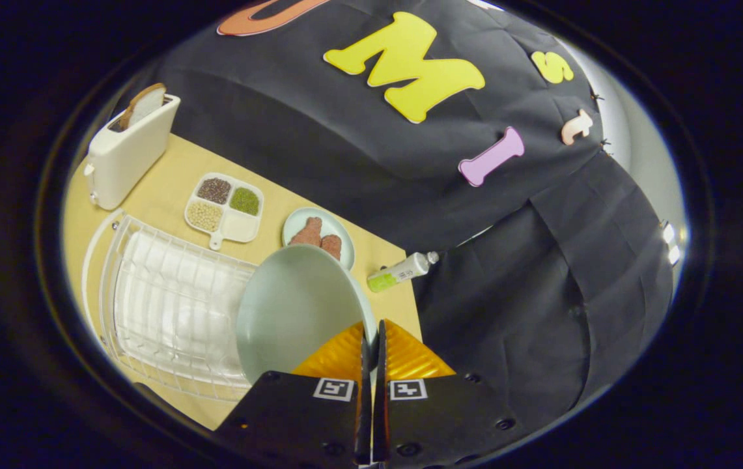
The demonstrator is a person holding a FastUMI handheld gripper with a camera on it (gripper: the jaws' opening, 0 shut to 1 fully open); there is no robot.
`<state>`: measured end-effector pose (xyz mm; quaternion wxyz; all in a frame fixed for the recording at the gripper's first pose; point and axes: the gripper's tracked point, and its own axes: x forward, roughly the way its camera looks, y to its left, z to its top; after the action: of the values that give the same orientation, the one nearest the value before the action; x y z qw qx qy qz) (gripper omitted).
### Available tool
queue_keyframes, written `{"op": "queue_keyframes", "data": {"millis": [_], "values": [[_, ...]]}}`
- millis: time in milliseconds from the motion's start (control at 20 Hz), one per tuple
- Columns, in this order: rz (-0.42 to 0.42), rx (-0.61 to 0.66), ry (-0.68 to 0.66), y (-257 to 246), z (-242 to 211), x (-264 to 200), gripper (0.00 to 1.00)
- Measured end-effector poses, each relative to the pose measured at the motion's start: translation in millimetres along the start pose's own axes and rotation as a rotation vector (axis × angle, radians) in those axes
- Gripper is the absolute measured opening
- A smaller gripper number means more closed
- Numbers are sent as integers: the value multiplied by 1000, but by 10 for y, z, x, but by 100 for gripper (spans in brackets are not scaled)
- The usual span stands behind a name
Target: Take the plate from the dish rack, then take the spoon from the basket and place it into the plate.
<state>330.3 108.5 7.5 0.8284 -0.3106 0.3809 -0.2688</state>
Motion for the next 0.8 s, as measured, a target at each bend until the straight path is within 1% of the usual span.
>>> {"op": "queue_keyframes", "data": {"millis": [100,200,400,600,800], "values": [[24,16,4,-84,-73,-27,7],[65,32,10,-192,-196,-50,7],[194,96,55,-441,-618,-11,7],[354,163,86,-641,-1163,60,7],[496,234,90,-613,-1755,72,7]]}}
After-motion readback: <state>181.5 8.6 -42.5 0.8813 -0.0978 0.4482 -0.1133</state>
